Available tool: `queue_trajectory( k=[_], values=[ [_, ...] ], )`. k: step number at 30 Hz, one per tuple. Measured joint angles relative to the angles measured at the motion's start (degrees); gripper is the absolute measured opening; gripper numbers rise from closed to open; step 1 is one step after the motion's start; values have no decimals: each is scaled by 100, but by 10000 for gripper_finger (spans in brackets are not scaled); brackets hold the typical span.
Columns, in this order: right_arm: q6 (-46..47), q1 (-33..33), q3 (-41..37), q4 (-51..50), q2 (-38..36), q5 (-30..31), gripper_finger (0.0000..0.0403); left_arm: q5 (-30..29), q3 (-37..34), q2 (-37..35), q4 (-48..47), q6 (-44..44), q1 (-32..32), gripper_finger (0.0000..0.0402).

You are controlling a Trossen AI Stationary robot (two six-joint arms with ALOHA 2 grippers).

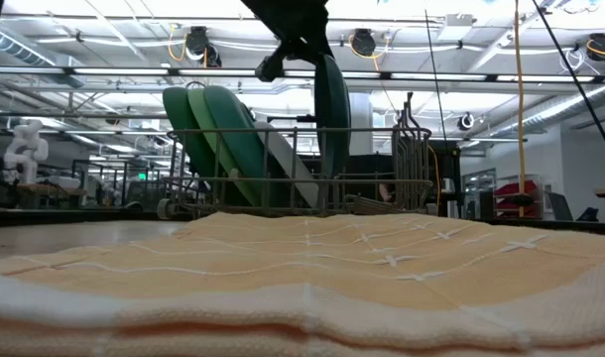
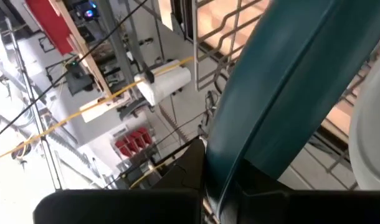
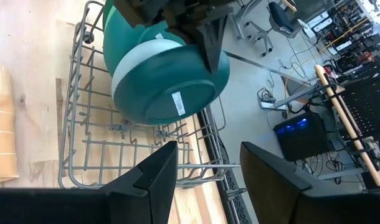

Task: Sort dishes
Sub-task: Put the dark blue plate in the dish rack

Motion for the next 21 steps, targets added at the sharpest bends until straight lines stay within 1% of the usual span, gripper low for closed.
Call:
queue_trajectory(
  k=[4, 12, 16, 21],
  values=[
    [-14, -1, 0, 2, -2, 0, 167, 199, 0, 146, 92, 48, 160, 21],
    [-14, -2, 0, 20, 0, -20, 167, 358, -2, 296, 152, 246, 368, 21],
    [-15, -2, 0, 33, 0, -20, 167, 561, -2, 297, 97, 54, 415, 22],
    [-38, -2, 0, 45, 0, -20, 167, 658, 0, 327, -32, -118, 431, 22]
  ],
)
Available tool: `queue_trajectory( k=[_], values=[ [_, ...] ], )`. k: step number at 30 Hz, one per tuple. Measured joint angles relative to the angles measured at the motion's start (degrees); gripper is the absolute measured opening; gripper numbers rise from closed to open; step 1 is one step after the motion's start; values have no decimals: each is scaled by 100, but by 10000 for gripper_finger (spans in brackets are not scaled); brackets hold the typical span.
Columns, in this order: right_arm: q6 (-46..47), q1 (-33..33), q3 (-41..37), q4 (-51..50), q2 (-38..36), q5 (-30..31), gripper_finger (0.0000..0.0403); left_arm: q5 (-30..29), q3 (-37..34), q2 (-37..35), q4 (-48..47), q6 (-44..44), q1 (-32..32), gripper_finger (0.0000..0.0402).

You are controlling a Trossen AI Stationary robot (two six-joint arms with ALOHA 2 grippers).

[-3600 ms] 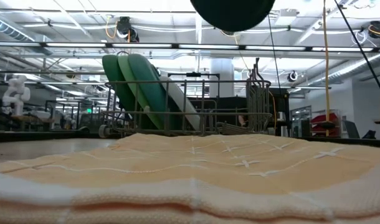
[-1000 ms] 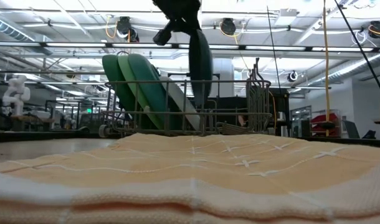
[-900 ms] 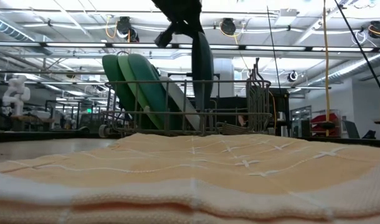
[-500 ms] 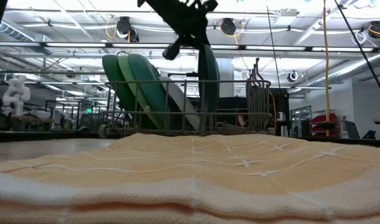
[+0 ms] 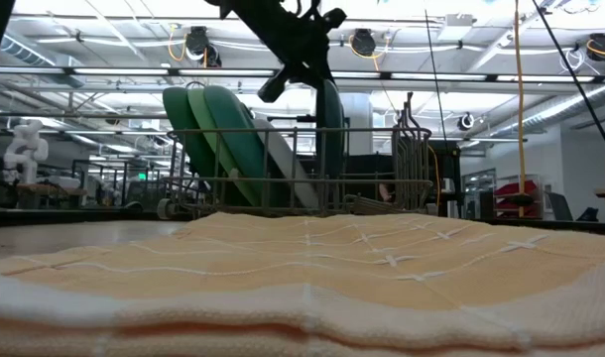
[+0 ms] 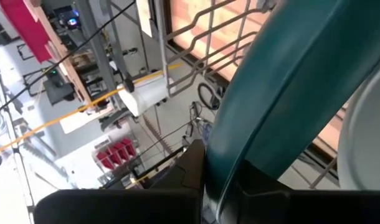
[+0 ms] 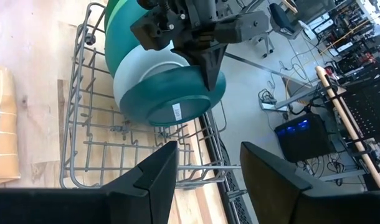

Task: Sort dishes
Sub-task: Put the dark blue plate in the dish rack

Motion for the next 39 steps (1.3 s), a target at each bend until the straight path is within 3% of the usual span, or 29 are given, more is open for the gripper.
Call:
queue_trajectory(
  k=[10, 17, 27, 31, 39],
  values=[
    [5, 0, 0, 11, 0, 15, 167, 194, 7, -2, -181, -202, 33, 25],
    [12, -2, 0, 55, 0, 14, 167, 164, 7, 36, -55, -353, 25, 54],
    [26, -2, 0, 59, 2, -4, 167, 222, 4, 37, -22, -524, -16, 37],
    [25, -2, 0, 107, 2, -4, 167, 288, 4, 37, -70, -1118, -14, 66],
    [3, -2, 0, 140, 1, -4, 167, 353, -7, 48, -227, -1096, -23, 164]
  ],
)
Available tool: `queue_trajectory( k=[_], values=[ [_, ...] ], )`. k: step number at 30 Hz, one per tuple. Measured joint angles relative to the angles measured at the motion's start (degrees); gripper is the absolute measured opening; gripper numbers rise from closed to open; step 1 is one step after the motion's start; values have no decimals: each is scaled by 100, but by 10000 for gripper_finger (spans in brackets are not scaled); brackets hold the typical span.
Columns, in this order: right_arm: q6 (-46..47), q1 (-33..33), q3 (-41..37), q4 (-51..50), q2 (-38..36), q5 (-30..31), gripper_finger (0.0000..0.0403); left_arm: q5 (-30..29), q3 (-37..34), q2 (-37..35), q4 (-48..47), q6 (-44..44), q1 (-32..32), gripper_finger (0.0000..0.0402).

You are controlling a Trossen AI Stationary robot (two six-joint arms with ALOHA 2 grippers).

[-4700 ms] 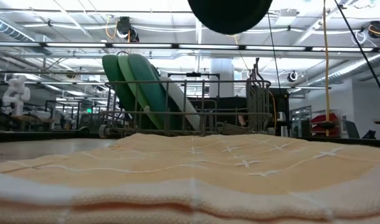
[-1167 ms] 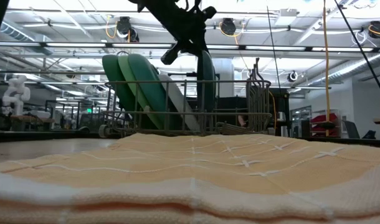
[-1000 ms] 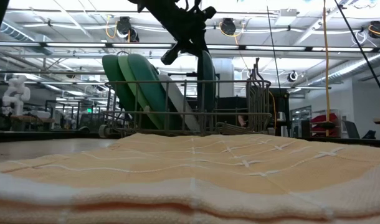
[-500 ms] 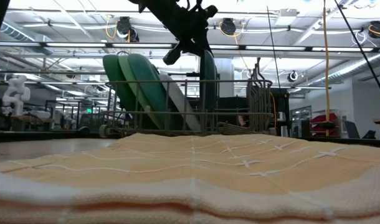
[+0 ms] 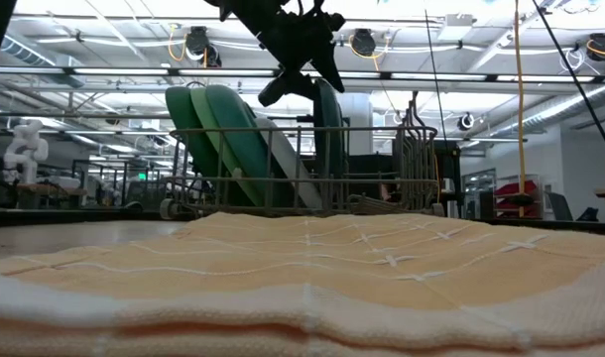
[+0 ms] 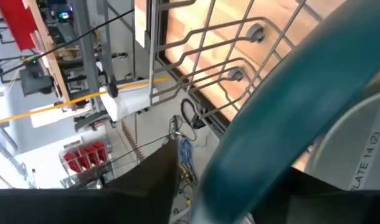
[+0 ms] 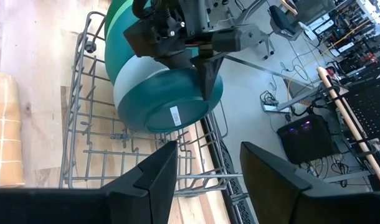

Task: Sort dishes
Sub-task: Put the dark blue plate in the dish rack

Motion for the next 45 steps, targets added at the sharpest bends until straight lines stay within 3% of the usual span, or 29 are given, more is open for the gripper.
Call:
queue_trajectory(
  k=[3, 9, 21, 29, 35, 42, 45],
  values=[
    [0, 2, 0, 0, 0, 0, 167, -177, 0, 0, 24, 29, -14, 199],
    [-40, 1, 0, -1, -1, 2, 167, -1279, 0, 0, 258, 600, -208, 234],
    [-109, -2, 0, -1, 1, 2, 167, -2663, 0, -37, 330, 650, -543, 236],
    [-114, -2, 0, -4, -1, 2, 166, -3019, 0, -92, 302, 451, -630, 236],
    [-128, -4, 0, -4, 1, 0, 166, -3822, 0, -94, 295, 509, -647, 236],
    [-160, -4, 0, -4, 0, 1, 166, -4630, 2, -96, 343, 242, -650, 235],
    [-160, -4, 0, -8, 0, 0, 166, -4568, 2, -184, 388, -442, -643, 235]
  ],
)
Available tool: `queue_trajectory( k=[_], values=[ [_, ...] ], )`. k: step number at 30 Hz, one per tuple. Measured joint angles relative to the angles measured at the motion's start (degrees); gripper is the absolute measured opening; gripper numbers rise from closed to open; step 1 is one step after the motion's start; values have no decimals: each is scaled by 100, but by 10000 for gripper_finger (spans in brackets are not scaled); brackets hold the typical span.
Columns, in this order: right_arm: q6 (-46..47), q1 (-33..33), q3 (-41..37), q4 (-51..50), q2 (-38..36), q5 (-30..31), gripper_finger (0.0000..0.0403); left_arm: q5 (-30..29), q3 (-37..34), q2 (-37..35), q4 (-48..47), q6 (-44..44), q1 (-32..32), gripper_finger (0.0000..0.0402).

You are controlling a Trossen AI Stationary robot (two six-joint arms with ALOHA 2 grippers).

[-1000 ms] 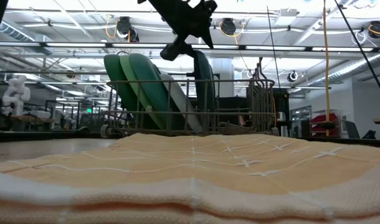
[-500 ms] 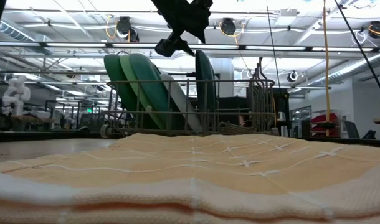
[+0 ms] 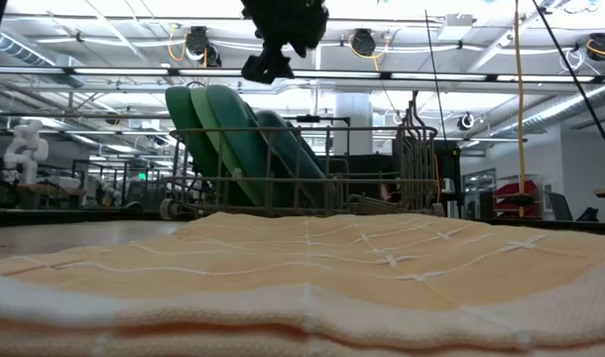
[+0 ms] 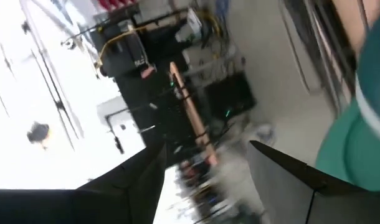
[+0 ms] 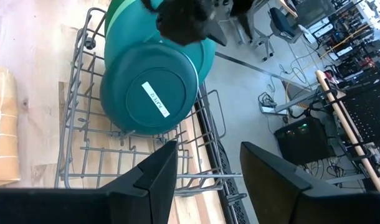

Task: Sort dishes
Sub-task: Put the dark blue plate in the dish rack

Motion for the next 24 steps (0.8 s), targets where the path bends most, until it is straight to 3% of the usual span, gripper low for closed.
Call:
queue_trajectory(
  k=[4, 14, 18, 21, 24],
  values=[
    [-17, 0, 0, 2, 0, 0, 166, 546, 9, -211, -275, -1058, -47, 235],
    [-35, 0, 0, 4, 1, 0, 166, 2853, 9, -590, -2567, -3173, -190, 235],
    [-31, 0, 0, 59, 2, -17, 166, 3000, 9, -616, -2585, -3845, -228, 235],
    [-40, -2, 0, 223, 2, -365, 167, 3054, 9, -739, -2378, -4341, -332, 235],
    [-231, -2, -170, 564, 0, -634, 166, 3649, 9, -1043, -2060, -4967, -396, 235]
  ],
)
